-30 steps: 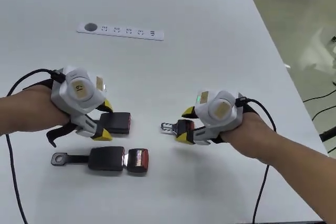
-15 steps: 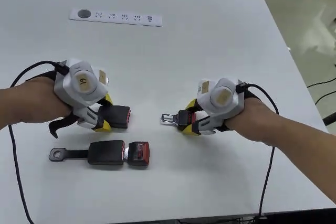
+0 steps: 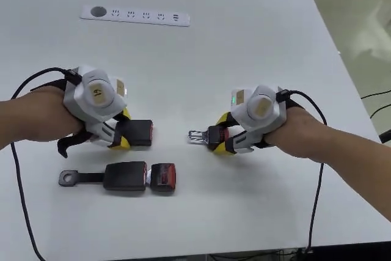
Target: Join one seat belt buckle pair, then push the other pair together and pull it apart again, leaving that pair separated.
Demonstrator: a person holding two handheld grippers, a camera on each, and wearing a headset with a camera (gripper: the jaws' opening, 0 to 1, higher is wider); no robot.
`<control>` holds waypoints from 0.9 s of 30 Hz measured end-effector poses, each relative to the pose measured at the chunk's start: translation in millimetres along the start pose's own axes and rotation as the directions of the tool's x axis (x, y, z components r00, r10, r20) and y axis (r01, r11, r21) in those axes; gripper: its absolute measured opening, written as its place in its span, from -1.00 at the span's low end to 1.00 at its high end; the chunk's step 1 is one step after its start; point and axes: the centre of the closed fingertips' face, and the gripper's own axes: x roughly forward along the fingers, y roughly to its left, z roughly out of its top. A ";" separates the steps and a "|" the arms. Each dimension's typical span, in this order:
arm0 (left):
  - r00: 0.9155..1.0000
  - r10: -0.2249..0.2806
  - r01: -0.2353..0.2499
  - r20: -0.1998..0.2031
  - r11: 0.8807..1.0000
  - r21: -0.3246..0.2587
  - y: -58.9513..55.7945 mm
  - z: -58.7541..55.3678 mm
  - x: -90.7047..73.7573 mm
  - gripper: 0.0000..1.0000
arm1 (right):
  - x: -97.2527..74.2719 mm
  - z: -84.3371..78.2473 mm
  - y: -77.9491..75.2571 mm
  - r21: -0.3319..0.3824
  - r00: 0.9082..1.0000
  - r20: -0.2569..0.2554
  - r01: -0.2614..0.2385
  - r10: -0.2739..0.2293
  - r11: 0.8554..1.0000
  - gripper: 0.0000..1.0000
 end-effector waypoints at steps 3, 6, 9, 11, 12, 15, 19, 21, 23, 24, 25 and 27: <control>1.000 -0.001 0.001 -0.001 1.000 0.005 -1.2 0.0 -0.4 -0.33 | 2.4 3.6 -0.1 0.003 1.000 0.003 0.006 -0.006 1.000 -0.34; 1.000 -0.003 0.003 -0.003 1.000 0.006 -2.1 0.7 -0.7 -0.33 | 7.0 12.0 3.3 0.005 1.000 0.012 0.008 -0.008 1.000 -0.34; 1.000 -0.005 0.005 -0.002 1.000 0.006 -2.6 0.7 -0.7 -0.33 | 11.4 22.6 7.8 0.004 1.000 0.025 0.006 -0.006 1.000 -0.34; 1.000 -0.004 0.004 -0.001 1.000 0.006 -3.5 1.3 -1.0 -0.33 | 14.6 26.8 6.2 0.007 0.999 0.034 0.007 -0.007 1.000 -0.34; 1.000 -0.005 0.005 0.000 1.000 0.008 -3.4 1.3 -1.4 -0.33 | 17.1 30.3 4.9 0.010 0.999 0.039 0.010 -0.010 1.000 -0.34; 1.000 -0.006 0.006 0.001 1.000 0.009 -2.7 1.1 -0.9 -0.33 | 22.6 40.0 6.5 0.012 0.999 0.051 0.010 -0.010 1.000 -0.34; 1.000 -0.006 0.006 0.000 1.000 0.010 -4.4 2.5 -1.6 -0.33 | 29.6 52.6 8.4 0.002 0.998 0.059 0.011 -0.011 1.000 -0.34; 1.000 -0.006 0.006 0.000 1.000 0.010 -3.8 1.6 -1.1 -0.33 | 32.3 59.2 9.0 -0.002 0.998 0.055 0.016 -0.016 1.000 -0.34; 1.000 -0.008 0.007 0.002 1.000 0.011 -3.6 1.4 -0.9 -0.33 | 34.4 62.7 8.1 -0.006 0.999 0.047 0.017 -0.017 1.000 -0.34; 1.000 -0.008 0.008 0.003 1.000 0.010 -3.7 1.6 -0.9 -0.33 | 35.9 65.4 8.8 -0.012 0.999 0.045 0.013 -0.012 1.000 -0.34; 1.000 -0.008 0.008 0.003 1.000 0.010 -3.7 1.7 -0.9 -0.33 | 36.5 66.3 9.0 -0.015 0.999 0.045 0.012 -0.011 1.000 -0.34; 1.000 -0.008 0.008 0.004 1.000 0.011 -3.9 2.1 -0.8 -0.33 | 38.2 69.6 10.1 -0.022 0.999 0.043 0.010 -0.009 1.000 -0.34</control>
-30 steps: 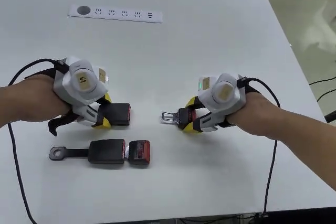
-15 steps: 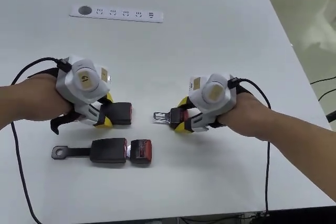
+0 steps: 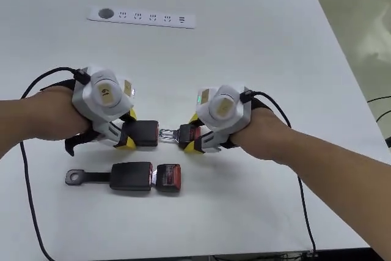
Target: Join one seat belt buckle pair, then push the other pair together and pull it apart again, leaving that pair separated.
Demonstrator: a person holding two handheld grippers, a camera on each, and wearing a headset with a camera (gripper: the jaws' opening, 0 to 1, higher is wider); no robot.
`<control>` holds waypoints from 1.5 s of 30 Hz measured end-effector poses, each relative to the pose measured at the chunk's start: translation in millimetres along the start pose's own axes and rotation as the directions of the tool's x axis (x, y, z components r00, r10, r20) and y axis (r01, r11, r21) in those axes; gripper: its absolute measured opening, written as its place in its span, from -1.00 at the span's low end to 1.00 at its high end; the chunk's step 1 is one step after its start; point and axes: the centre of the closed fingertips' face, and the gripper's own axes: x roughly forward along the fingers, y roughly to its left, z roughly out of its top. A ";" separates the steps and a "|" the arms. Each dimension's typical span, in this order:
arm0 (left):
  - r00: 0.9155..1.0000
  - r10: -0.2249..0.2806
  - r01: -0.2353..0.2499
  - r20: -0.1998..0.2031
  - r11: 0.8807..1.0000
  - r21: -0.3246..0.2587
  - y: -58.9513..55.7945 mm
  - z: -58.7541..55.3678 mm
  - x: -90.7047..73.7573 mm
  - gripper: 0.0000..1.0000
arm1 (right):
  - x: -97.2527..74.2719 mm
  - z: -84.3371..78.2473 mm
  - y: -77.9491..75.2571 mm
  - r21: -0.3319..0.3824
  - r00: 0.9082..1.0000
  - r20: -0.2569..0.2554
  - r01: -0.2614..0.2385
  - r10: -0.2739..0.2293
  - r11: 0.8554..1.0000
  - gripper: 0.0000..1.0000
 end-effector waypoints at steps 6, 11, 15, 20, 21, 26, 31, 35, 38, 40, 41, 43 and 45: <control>1.000 0.001 -0.001 0.005 1.000 -0.003 -3.1 3.1 -1.7 -0.33 | 1.8 1.6 -3.4 -0.010 1.000 -0.008 0.005 -0.005 1.000 -0.35; 1.000 0.000 0.000 0.002 1.000 -0.003 -4.4 4.4 -2.1 -0.33 | 4.4 4.4 -1.4 -0.023 1.000 -0.005 0.004 -0.004 1.000 -0.35; 1.000 -0.001 0.001 0.002 1.000 -0.001 -3.4 3.5 -1.6 -0.33 | 6.9 10.8 -0.7 -0.039 1.000 0.003 0.007 -0.007 0.999 -0.35; 1.000 -0.003 0.003 0.011 1.000 0.009 -3.0 3.3 -1.2 -0.34 | 11.8 11.4 -1.0 -0.035 1.000 0.007 -0.008 0.008 0.999 -0.36; 1.000 -0.003 0.003 0.012 1.000 0.010 -2.9 2.9 -1.1 -0.34 | 12.7 11.7 -1.0 -0.033 1.000 0.007 -0.011 0.011 0.999 -0.36; 1.000 -0.010 0.010 0.008 1.000 0.017 -2.5 2.7 -0.7 -0.35 | 14.2 14.2 -0.6 -0.044 1.000 0.010 -0.013 0.013 0.999 -0.37; 1.000 -0.017 0.016 0.016 1.000 0.023 -3.6 3.9 -1.1 -0.35 | 12.2 16.9 0.8 -0.045 1.000 0.020 -0.016 0.017 0.999 -0.38; 1.000 -0.021 0.021 0.016 0.999 0.028 -2.8 3.7 -0.5 -0.36 | 13.4 17.4 1.0 -0.045 1.000 0.025 -0.017 0.018 0.999 -0.38; 1.000 -0.024 0.023 0.015 0.999 0.031 -2.4 3.3 0.1 -0.36 | 15.2 19.5 1.9 -0.046 0.999 0.033 -0.018 0.019 0.999 -0.38; 1.000 -0.025 0.025 0.011 0.999 0.037 -2.2 2.8 0.5 -0.36 | 17.7 24.2 4.3 -0.042 0.999 0.038 -0.018 0.019 0.999 -0.38; 1.000 -0.026 0.025 0.009 0.999 0.037 -2.3 2.8 0.6 -0.36 | 18.4 25.6 4.4 -0.042 0.999 0.038 -0.017 0.018 0.999 -0.38; 1.000 -0.026 0.026 0.003 0.999 0.041 -3.3 3.4 0.3 -0.36 | 19.7 27.4 3.1 -0.035 0.999 0.041 -0.015 0.016 0.999 -0.38; 1.000 -0.027 0.026 0.002 0.999 0.042 -3.7 3.5 0.2 -0.36 | 18.5 26.9 5.0 -0.035 0.999 0.039 -0.015 0.016 0.999 -0.38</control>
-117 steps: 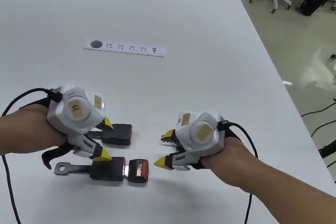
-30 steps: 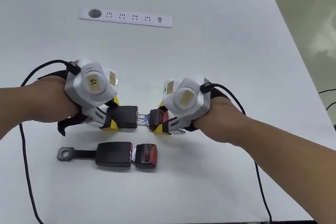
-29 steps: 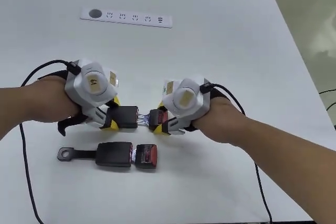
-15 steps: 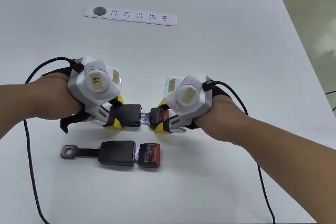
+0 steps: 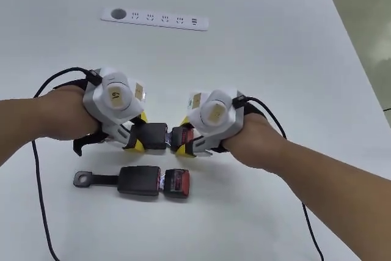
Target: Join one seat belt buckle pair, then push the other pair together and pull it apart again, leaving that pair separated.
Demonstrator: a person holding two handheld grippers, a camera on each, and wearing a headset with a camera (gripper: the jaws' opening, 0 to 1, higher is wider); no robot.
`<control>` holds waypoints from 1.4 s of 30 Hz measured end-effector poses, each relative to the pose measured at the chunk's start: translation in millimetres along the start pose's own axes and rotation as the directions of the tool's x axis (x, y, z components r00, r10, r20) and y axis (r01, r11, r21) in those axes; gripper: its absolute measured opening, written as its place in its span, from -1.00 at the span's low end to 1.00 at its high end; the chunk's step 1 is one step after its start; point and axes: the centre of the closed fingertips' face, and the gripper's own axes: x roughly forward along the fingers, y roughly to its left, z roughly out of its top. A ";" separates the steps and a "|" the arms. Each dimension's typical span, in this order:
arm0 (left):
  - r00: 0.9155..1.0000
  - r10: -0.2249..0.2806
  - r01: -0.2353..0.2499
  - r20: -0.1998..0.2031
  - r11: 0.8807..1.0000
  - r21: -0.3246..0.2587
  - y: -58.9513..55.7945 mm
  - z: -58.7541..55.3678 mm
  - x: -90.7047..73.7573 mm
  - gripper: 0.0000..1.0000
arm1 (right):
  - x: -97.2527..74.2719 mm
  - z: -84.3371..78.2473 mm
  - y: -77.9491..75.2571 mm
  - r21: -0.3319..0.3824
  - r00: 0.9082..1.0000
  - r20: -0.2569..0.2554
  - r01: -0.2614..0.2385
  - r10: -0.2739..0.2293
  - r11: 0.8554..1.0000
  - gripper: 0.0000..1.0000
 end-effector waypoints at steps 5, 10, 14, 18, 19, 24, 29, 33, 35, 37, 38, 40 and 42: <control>1.000 0.001 -0.001 0.002 1.000 -0.002 -0.8 0.1 -0.3 -0.36 | -0.6 -0.5 -0.6 -0.003 1.000 -0.004 0.000 0.000 1.000 -0.38; 1.000 0.001 -0.001 0.001 1.000 -0.003 -0.3 -0.6 0.0 -0.36 | -1.5 0.1 -0.1 -0.001 1.000 -0.006 0.002 -0.002 1.000 -0.38; 1.000 0.001 -0.001 0.002 1.000 -0.005 -0.6 -0.3 -0.4 -0.36 | -2.9 0.7 0.3 0.004 1.000 -0.007 0.004 -0.004 1.000 -0.38; 1.000 0.001 -0.001 0.008 1.000 -0.008 0.0 -1.0 -0.5 -0.36 | -2.7 0.2 0.1 0.000 1.000 -0.014 0.005 -0.005 1.000 -0.37; 1.000 0.001 -0.001 0.010 1.000 -0.010 0.3 -1.4 -0.4 -0.36 | -2.7 0.1 0.2 0.002 1.000 -0.014 0.004 -0.004 1.000 -0.37; 1.000 0.000 0.000 0.008 1.000 -0.008 1.0 -2.0 -0.2 -0.36 | -2.5 -0.3 -0.9 0.001 1.000 -0.015 0.003 -0.003 1.000 -0.37; 1.000 0.003 -0.002 0.016 1.000 -0.012 -0.1 -0.7 -1.2 -0.35 | -6.1 -5.1 -1.9 -0.001 1.000 -0.023 0.003 -0.003 1.000 -0.37; 1.000 0.001 -0.001 0.021 1.000 -0.011 -0.5 0.0 -1.8 -0.35 | -8.4 -10.5 -4.4 0.005 1.000 -0.027 0.004 -0.004 1.000 -0.37; 1.000 0.000 0.000 0.024 1.000 -0.012 0.0 -0.2 -1.6 -0.35 | -9.6 -11.8 -4.7 0.007 1.000 -0.020 0.005 -0.004 1.000 -0.36; 1.000 0.000 0.000 0.024 1.000 -0.012 0.8 -0.8 -1.2 -0.35 | -9.4 -13.0 -5.4 0.010 1.000 -0.010 0.007 -0.007 1.000 -0.36; 1.000 0.000 0.000 0.025 1.000 -0.012 1.1 -1.0 -1.0 -0.35 | -9.3 -13.1 -5.5 0.012 1.000 -0.005 0.008 -0.008 1.000 -0.35; 1.000 0.000 0.001 0.026 1.000 -0.012 0.9 -0.6 -1.2 -0.35 | -9.4 -13.3 -4.6 0.011 1.000 0.004 0.009 -0.009 1.000 -0.35; 1.000 0.000 0.001 0.026 1.000 -0.012 0.9 -0.6 -1.1 -0.35 | -10.1 -13.8 -4.4 0.013 1.000 0.006 0.010 -0.010 1.000 -0.35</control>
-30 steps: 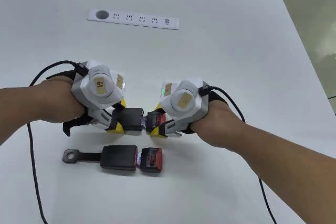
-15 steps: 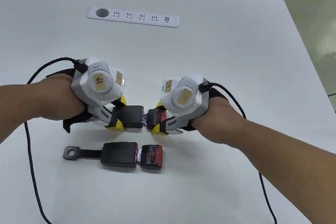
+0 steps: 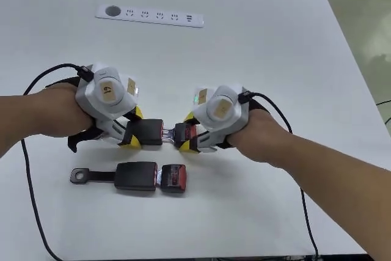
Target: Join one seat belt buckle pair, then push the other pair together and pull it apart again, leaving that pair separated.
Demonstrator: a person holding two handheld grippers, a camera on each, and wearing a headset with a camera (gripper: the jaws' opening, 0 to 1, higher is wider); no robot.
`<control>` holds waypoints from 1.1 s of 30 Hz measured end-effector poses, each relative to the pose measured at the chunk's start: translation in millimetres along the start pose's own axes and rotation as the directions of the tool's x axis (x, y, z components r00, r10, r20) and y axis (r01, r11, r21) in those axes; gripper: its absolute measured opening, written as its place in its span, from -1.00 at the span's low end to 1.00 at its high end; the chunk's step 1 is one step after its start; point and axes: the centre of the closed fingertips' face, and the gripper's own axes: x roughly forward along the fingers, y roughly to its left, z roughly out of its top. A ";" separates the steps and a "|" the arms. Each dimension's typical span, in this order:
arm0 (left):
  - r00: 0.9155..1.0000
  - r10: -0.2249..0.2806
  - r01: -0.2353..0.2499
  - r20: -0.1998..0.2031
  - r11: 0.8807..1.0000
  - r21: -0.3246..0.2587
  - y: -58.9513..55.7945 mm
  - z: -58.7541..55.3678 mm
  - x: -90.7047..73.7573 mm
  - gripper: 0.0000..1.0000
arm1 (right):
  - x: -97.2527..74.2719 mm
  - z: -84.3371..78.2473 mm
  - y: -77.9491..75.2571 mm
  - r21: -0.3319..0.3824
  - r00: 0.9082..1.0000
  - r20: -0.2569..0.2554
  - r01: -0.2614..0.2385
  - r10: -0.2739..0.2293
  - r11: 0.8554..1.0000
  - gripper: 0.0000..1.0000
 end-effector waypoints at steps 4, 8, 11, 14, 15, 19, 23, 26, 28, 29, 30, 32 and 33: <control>1.000 0.002 -0.002 0.002 1.000 -0.004 0.6 -0.3 0.5 -0.35 | -5.1 -6.7 0.5 0.000 1.000 -0.015 0.001 -0.001 1.000 -0.34; 1.000 0.002 -0.002 0.001 1.000 -0.007 1.4 -0.9 1.1 -0.34 | -13.6 -19.5 -2.7 0.005 1.000 -0.025 0.010 -0.010 1.000 -0.34; 1.000 0.001 -0.001 -0.002 1.000 -0.004 1.6 -0.5 1.3 -0.34 | -22.9 -32.4 -3.2 0.034 1.000 -0.020 0.017 -0.016 0.999 -0.34; 1.000 0.000 0.000 -0.008 1.000 -0.003 -0.1 1.5 0.7 -0.34 | -28.6 -40.4 -5.0 0.041 1.000 -0.025 0.020 -0.019 0.999 -0.33; 1.000 0.000 0.000 -0.008 1.000 -0.002 0.0 1.5 0.8 -0.34 | -30.1 -42.4 -4.9 0.039 0.999 -0.028 0.021 -0.019 0.999 -0.33; 1.000 -0.001 0.001 -0.011 1.000 -0.002 2.6 -0.9 2.1 -0.34 | -37.3 -53.3 -5.4 0.032 0.999 -0.048 0.021 -0.020 0.999 -0.33; 1.000 0.001 -0.001 -0.015 1.000 -0.004 3.3 -1.5 2.7 -0.34 | -45.2 -66.5 -6.0 0.030 0.998 -0.063 0.018 -0.016 0.999 -0.33; 1.000 0.001 -0.002 -0.017 1.000 -0.005 1.9 -0.2 2.4 -0.33 | -50.7 -74.5 -6.7 0.033 0.997 -0.073 0.020 -0.017 0.999 -0.33; 1.000 0.001 -0.001 -0.019 1.000 -0.004 0.1 1.5 1.6 -0.33 | -53.4 -79.5 -6.6 0.039 0.997 -0.079 0.015 -0.012 0.999 -0.33; 1.000 0.001 -0.001 -0.019 1.000 -0.004 -0.1 1.8 1.5 -0.33 | -53.8 -80.3 -6.7 0.040 0.997 -0.081 0.015 -0.011 0.999 -0.33; 1.000 0.002 -0.002 -0.020 1.000 -0.004 -1.9 3.2 0.6 -0.33 | -55.9 -83.8 -7.9 0.046 0.996 -0.086 0.016 -0.012 0.999 -0.33; 1.000 0.001 -0.001 -0.019 1.000 -0.002 -2.7 3.7 0.2 -0.33 | -57.4 -85.9 -7.8 0.051 0.996 -0.090 0.018 -0.014 0.999 -0.33; 1.000 0.001 -0.001 -0.019 1.000 -0.002 -2.3 3.2 0.4 -0.33 | -57.8 -86.3 -7.2 0.057 0.996 -0.091 0.022 -0.017 0.998 -0.33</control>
